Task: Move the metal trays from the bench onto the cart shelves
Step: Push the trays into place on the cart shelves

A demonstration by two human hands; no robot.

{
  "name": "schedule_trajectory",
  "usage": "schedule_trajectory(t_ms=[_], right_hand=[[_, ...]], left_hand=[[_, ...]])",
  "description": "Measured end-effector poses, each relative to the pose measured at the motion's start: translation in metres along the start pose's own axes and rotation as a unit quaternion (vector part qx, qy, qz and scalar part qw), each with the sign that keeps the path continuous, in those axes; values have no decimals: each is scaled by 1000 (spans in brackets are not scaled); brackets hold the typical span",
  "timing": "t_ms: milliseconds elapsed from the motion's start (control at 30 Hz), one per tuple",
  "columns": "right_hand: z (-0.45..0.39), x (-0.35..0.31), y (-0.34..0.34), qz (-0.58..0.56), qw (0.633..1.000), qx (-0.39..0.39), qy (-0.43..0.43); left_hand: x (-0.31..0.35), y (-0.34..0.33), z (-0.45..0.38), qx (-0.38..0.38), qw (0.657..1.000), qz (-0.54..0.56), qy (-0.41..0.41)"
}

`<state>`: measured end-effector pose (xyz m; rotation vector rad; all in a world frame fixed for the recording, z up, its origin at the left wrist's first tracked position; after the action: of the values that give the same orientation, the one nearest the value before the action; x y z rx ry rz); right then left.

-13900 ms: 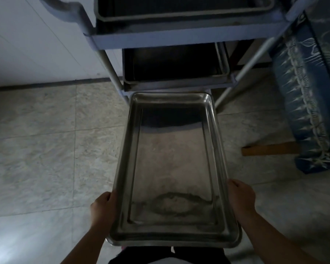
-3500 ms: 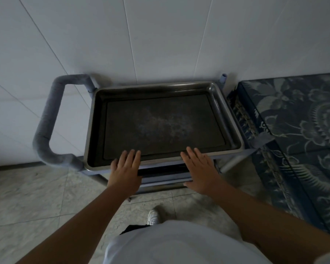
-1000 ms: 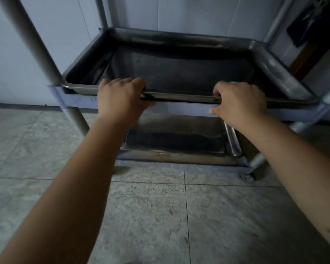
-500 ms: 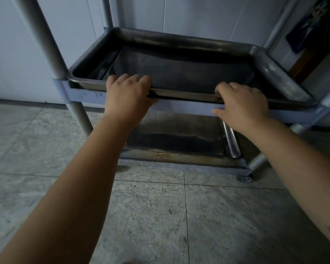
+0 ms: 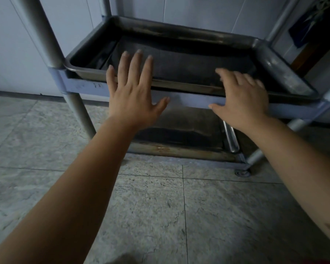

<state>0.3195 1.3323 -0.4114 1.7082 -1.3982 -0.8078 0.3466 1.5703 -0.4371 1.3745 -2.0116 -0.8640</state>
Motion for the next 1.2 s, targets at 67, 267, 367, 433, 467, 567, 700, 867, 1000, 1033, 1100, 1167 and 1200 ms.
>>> schedule_trajectory(t_ms=[67, 267, 367, 433, 467, 567, 700, 867, 1000, 1033, 1100, 1167, 1200], right_hand=[[14, -5, -4, -3, 999, 46, 29], [77, -23, -71, 32, 988, -36, 146], [100, -15, -130, 7, 978, -183, 102], [110, -1, -170, -27, 961, -276, 15], [115, 5, -189, -34, 951, -306, -16], [122, 13, -233, -41, 931, -361, -39], [117, 21, -276, -7, 917, -396, -53], [115, 16, -306, 23, 905, -418, -68], [114, 13, -305, 25, 914, -397, -79], [115, 11, -304, 23, 914, -398, -75], [120, 8, -301, 24, 916, -395, -67], [123, 5, -300, 35, 921, -383, -64], [125, 4, -300, 48, 922, -380, -62]], left_hand=[[5, -11, 18, 25, 999, 29, -21], [11, -109, 112, -201, 973, 28, -113], [-2, -151, 134, -282, 954, -4, -101], [-8, -172, 132, -317, 944, -14, -89], [-9, -183, 131, -330, 940, -17, -88], [-7, -216, 138, -364, 925, -30, -109], [-25, -254, 150, -441, 894, -50, -62], [-43, -271, 149, -469, 879, -70, -57], [-38, -269, 142, -429, 898, -71, -63], [-38, -268, 142, -425, 900, -73, -63], [-38, -264, 145, -412, 906, -72, -67], [-38, -260, 148, -391, 915, -70, -67], [-37, -257, 150, -385, 918, -71, -69]])
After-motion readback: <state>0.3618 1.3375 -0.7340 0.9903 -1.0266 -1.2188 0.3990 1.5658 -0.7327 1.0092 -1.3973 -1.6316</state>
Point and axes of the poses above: each hand's wrist, its own z-axis away from the middle knuckle, its own y-axis out of the back of the hand, x = y × z, the point moved 7 cm from there along -z, towards the middle knuckle, and after that the axes turned 4 degrees about -z, right-handed, at the moved point
